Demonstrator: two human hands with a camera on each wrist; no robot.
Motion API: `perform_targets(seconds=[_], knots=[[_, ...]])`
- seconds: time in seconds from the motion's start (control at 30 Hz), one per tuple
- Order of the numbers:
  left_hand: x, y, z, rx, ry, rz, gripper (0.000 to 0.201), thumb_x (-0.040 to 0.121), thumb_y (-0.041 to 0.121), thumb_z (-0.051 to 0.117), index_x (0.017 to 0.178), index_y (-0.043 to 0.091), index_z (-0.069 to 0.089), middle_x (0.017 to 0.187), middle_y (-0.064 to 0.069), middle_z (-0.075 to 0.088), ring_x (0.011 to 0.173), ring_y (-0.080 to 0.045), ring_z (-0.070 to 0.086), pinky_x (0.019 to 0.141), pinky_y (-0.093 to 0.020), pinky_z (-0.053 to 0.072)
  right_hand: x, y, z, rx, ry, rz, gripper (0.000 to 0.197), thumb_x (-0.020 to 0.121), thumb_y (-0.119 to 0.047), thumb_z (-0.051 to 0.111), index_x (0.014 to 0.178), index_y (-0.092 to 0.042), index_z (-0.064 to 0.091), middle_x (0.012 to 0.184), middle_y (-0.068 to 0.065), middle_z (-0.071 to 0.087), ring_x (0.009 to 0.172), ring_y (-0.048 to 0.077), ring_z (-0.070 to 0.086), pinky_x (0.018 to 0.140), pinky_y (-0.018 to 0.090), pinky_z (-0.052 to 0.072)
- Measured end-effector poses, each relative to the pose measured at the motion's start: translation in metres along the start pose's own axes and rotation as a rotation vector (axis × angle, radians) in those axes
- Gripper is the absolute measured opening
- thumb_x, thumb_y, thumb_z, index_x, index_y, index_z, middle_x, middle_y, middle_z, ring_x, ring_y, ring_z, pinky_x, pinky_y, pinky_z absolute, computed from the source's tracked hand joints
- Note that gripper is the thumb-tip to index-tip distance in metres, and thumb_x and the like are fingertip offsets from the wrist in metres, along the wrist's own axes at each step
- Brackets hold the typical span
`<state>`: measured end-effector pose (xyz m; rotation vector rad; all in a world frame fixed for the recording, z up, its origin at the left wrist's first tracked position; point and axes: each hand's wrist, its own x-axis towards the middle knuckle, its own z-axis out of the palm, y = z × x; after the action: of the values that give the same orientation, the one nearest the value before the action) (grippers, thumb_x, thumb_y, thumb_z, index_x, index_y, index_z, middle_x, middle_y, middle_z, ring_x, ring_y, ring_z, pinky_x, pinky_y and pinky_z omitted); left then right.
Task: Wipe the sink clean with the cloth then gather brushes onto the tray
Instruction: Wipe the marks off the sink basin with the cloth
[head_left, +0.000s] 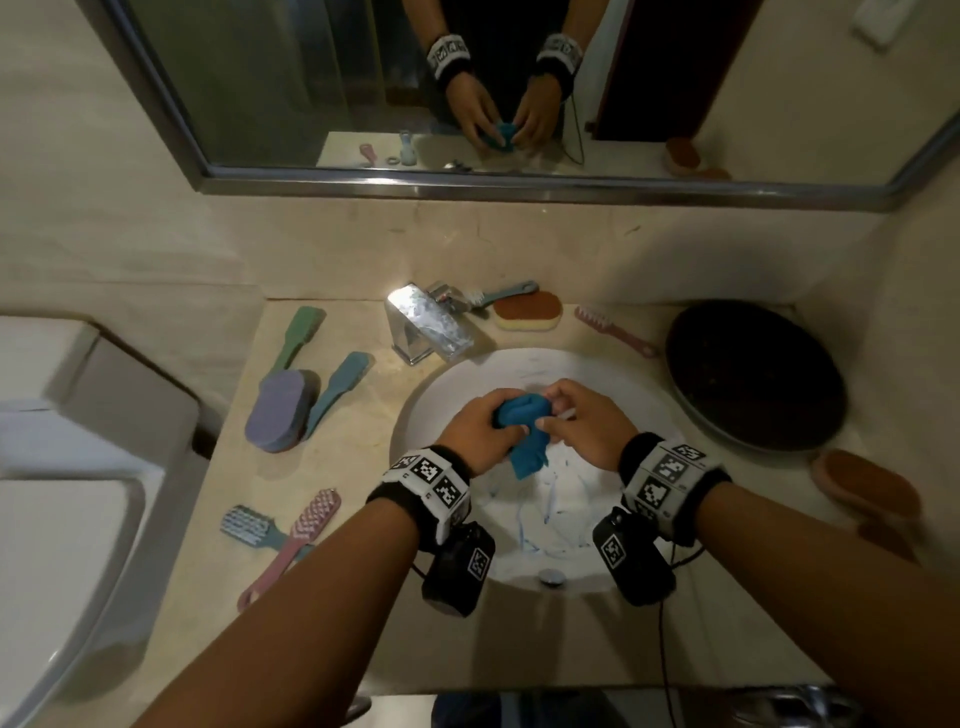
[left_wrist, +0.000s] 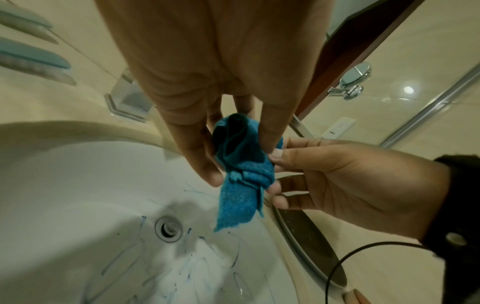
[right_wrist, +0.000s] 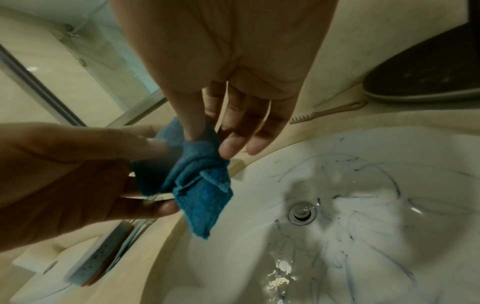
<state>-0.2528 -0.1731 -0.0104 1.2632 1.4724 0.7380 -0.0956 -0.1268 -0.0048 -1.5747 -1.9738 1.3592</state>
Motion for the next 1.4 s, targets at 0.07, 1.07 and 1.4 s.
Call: perform_targets(seconds=[0.07,1.07,1.4], knots=[[0.010,0.002,0.008,0.010,-0.004,0.009,0.039,0.085,-0.001,0.058,0.120,0.016,0.054,0.104,-0.005,0.058,0.090,-0.023,0.059,0.079,-0.039,0.055,0.005,0.006,-0.007,0.023,0.003,0.025,0.013,0.088,-0.007,0.059,0.094,-0.013,0.049,0.083,0.002,0.053,0.070,0.018,0.056,0.056,0.014,0.041],[0.119,-0.052,0.105,0.332,-0.320,-0.072,0.034,0.093,0.003,0.047,0.125,0.012,0.050,0.122,-0.014,0.057,0.109,-0.028,0.056,0.089,-0.030,0.045,-0.026,0.128,-0.050,-0.402,0.103,0.402,0.061,0.089,-0.031,0.058,0.143,-0.032,0.029,0.148,0.004,0.029,0.133,0.025,0.034,0.110,0.041,0.032],[0.130,-0.056,0.191,0.342,-0.526,-0.026,0.024,0.095,0.012,0.048,0.118,0.017,0.044,0.094,-0.012,0.057,0.081,-0.026,0.056,0.070,-0.032,0.046,-0.067,0.181,-0.057,-0.581,0.229,0.681,0.074,0.092,-0.042,0.048,0.149,-0.033,0.003,0.159,-0.004,-0.009,0.147,0.025,0.001,0.118,0.047,0.015]])
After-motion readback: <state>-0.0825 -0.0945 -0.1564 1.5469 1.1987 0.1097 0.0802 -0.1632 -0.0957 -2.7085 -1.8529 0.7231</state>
